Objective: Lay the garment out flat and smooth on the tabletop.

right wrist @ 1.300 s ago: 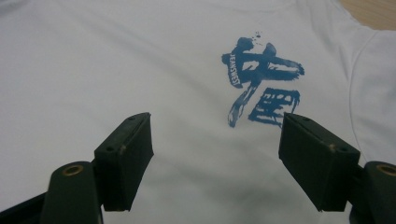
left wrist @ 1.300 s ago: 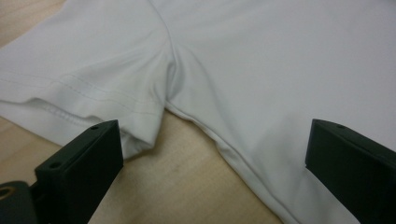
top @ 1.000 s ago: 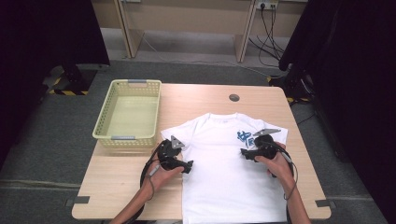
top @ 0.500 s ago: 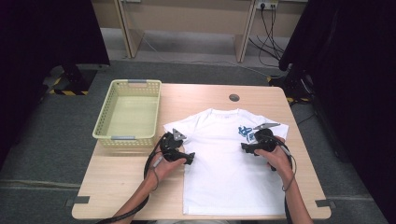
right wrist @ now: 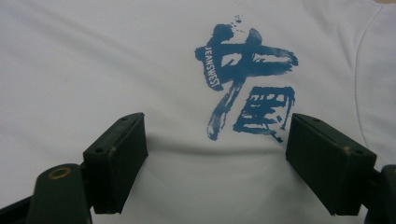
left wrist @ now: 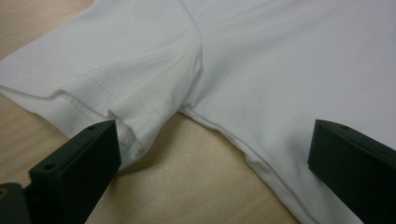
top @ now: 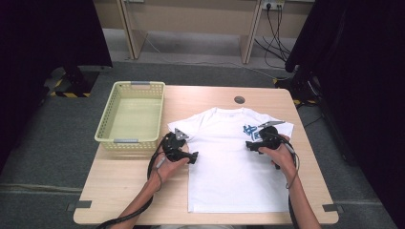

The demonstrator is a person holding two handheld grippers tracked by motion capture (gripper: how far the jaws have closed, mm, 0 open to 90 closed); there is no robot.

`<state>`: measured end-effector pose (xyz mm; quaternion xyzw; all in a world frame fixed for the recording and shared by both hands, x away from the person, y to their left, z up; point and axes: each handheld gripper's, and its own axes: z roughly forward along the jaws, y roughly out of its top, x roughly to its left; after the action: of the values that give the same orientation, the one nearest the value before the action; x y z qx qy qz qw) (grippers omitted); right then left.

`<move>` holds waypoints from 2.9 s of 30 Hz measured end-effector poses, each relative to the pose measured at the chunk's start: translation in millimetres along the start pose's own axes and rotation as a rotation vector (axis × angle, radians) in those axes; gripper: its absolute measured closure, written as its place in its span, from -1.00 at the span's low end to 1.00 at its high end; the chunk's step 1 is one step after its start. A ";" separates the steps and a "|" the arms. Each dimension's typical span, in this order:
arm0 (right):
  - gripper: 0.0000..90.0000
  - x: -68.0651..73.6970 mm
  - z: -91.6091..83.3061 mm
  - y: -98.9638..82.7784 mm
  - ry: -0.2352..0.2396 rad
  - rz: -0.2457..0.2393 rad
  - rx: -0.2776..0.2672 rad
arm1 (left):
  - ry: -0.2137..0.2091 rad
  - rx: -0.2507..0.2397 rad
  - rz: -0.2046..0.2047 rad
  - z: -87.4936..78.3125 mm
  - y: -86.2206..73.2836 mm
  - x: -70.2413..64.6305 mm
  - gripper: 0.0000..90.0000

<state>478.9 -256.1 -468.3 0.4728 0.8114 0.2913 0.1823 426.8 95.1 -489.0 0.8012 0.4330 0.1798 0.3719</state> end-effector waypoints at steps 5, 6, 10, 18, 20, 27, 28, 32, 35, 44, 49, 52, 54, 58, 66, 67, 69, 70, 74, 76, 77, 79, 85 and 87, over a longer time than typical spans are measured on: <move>-0.49 1.6 -3.1 -2.4 0.001 0.012 -0.005 | -0.019 -0.005 -0.007 -11.5 -7.3 -6.9 -0.94; -0.49 2.8 -4.5 -3.0 0.001 0.020 -0.013 | -0.029 -0.007 -0.009 -13.8 -8.6 -8.7 -0.94; -0.50 13.1 -11.6 -10.4 0.039 0.026 -0.058 | -0.053 -0.002 0.012 -23.7 -17.3 -17.5 -0.94; -0.51 30.8 -32.2 -31.8 0.042 -0.005 -0.084 | -0.081 -0.003 0.008 -38.9 -35.0 -25.1 -0.94; -0.51 34.2 -36.8 -33.1 0.045 -0.016 -0.080 | -0.086 -0.004 0.014 -41.1 -39.1 -26.2 -0.96; -0.51 45.7 -48.8 -40.6 0.066 -0.051 -0.090 | -0.082 0.000 0.037 -47.1 -45.1 -28.7 -0.96; -0.51 46.6 -49.7 -42.0 0.064 -0.051 -0.087 | -0.084 0.000 0.039 -48.1 -46.2 -29.3 -0.96; -0.51 50.2 -54.1 -48.7 0.070 -0.060 -0.086 | -0.090 0.000 0.045 -54.2 -51.8 -32.0 -0.96; -0.51 51.4 -57.9 -54.1 0.072 -0.063 -0.083 | -0.098 -0.002 0.041 -59.6 -57.0 -32.5 -0.96; -0.53 50.9 -63.1 -74.3 0.069 -0.049 -0.070 | -0.049 0.024 0.076 -75.9 -73.2 -26.4 -1.00; -0.53 53.8 -71.6 -80.1 0.062 -0.047 -0.087 | -0.049 0.025 0.078 -77.9 -75.1 -26.4 -1.00; -0.53 56.4 -76.1 -85.1 0.058 -0.046 -0.092 | -0.047 0.026 0.077 -78.7 -75.8 -26.8 -1.00; -0.53 58.4 -77.7 -88.7 0.060 -0.054 -0.095 | -0.047 0.025 0.076 -79.4 -76.5 -27.2 -1.00; -0.51 61.8 -81.7 -95.3 0.045 -0.053 -0.090 | -0.050 0.026 0.079 -81.2 -78.2 -28.1 -1.00; -0.50 65.0 -90.4 -103.6 0.056 -0.038 -0.115 | -0.055 0.027 0.084 -84.2 -81.0 -29.7 -1.00; -0.50 65.6 -91.2 -105.1 0.058 -0.033 -0.117 | -0.055 0.026 0.084 -84.7 -81.6 -30.1 -1.00; -0.50 66.8 -93.6 -109.1 0.064 -0.030 -0.120 | -0.056 0.026 0.082 -86.0 -82.8 -31.0 -1.00; -0.50 67.2 -95.3 -111.9 0.065 -0.029 -0.121 | -0.054 0.027 0.084 -86.5 -83.2 -31.2 -1.00; -0.50 68.7 -100.7 -120.4 0.059 -0.019 -0.127 | -0.055 0.025 0.083 -87.7 -84.5 -32.2 -1.00; -0.50 71.2 -105.6 -127.2 0.054 -0.015 -0.134 | -0.056 0.025 0.084 -88.6 -85.4 -32.8 -1.00; -0.50 71.2 -105.6 -127.2 0.054 -0.015 -0.134 | -0.056 0.025 0.084 -88.6 -85.4 -32.8 -1.00; -0.51 72.3 -109.3 -132.1 0.047 -0.017 -0.131 | -0.056 0.025 0.083 -89.3 -86.1 -33.4 -1.00; -0.51 72.8 -118.8 -143.5 0.045 -0.003 -0.149 | -0.057 0.026 0.084 -92.2 -88.8 -35.2 -1.00; -0.51 72.8 -120.5 -146.9 0.037 -0.005 -0.147 | -0.058 0.025 0.085 -93.0 -89.6 -35.6 -1.00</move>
<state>277.6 -285.0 -472.5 0.4508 0.7922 0.3583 0.2022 299.8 137.8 -493.8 0.8284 0.3896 0.1665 0.3663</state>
